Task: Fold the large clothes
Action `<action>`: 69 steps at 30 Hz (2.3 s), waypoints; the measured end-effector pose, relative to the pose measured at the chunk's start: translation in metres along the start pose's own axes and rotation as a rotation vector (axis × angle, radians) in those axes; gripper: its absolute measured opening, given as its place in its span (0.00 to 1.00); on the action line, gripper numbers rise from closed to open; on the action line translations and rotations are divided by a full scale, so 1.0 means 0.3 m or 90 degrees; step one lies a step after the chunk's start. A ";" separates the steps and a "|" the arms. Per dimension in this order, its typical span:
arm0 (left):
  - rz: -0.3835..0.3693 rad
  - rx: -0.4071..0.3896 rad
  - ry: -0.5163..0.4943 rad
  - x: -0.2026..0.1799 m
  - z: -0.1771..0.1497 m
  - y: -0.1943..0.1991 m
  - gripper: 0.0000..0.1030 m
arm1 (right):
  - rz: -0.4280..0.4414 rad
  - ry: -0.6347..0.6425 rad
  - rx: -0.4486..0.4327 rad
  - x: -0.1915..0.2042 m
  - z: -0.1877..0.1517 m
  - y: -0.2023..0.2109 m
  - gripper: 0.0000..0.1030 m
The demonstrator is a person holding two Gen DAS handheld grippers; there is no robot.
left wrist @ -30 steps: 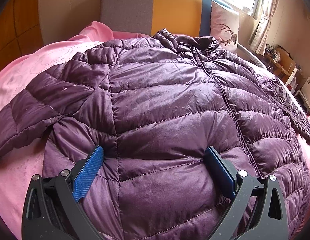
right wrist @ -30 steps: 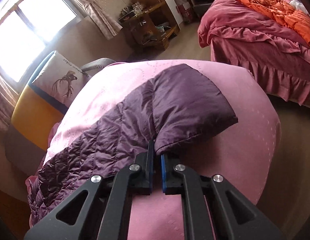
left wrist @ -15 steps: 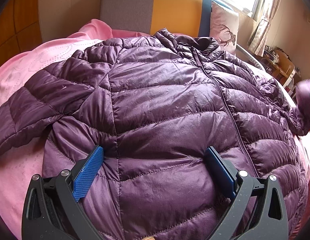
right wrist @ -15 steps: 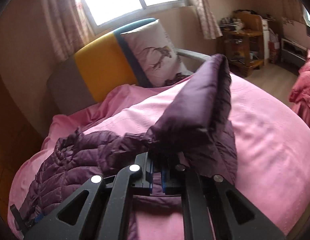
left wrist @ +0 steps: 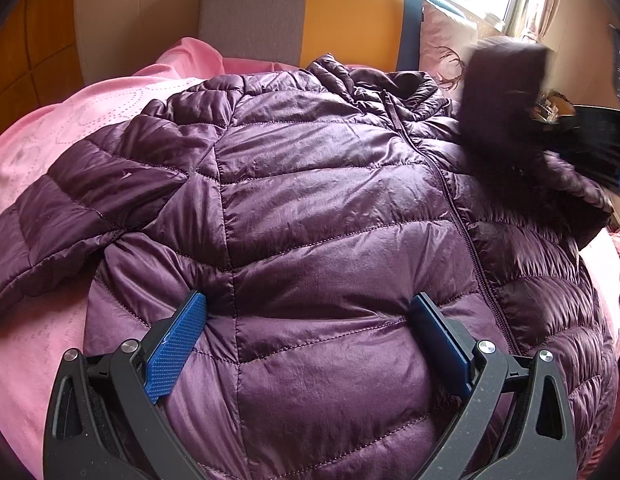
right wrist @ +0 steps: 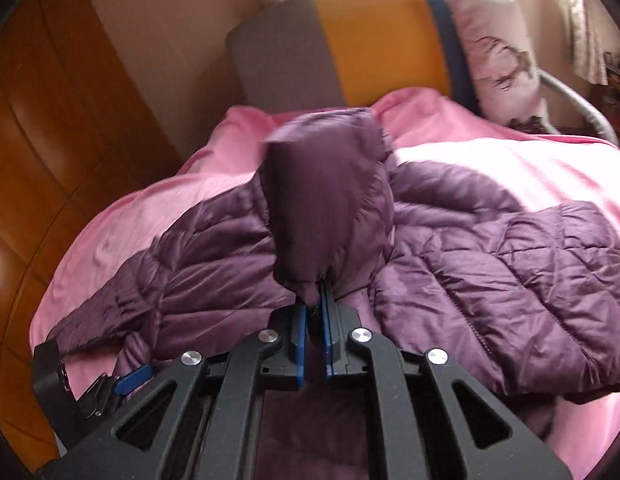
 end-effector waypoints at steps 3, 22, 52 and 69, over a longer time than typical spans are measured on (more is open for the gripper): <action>-0.015 -0.002 0.008 0.004 0.002 0.009 0.96 | 0.019 0.008 0.008 0.045 -0.021 -0.044 0.42; -0.200 0.100 0.150 -0.188 0.261 -0.111 0.93 | 0.126 -0.263 -0.109 -0.253 -0.292 0.266 0.98; -0.096 0.022 0.184 0.122 0.235 -0.045 0.07 | 0.025 -0.389 -0.151 -0.517 -0.305 0.315 0.97; -0.087 0.015 0.155 0.131 0.185 -0.069 0.09 | -0.207 -0.114 0.051 -0.500 -0.195 -0.072 0.91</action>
Point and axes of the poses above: each gripper's, at about its wrist camera, not at the fingertips, and y roughly against the way its jaws point, x to its left, z to its top, the point moved 9 cm from there along -y, roughly the way its jaws point, and after that the axes turned 11 degrees about y, right-handed, at the moved point
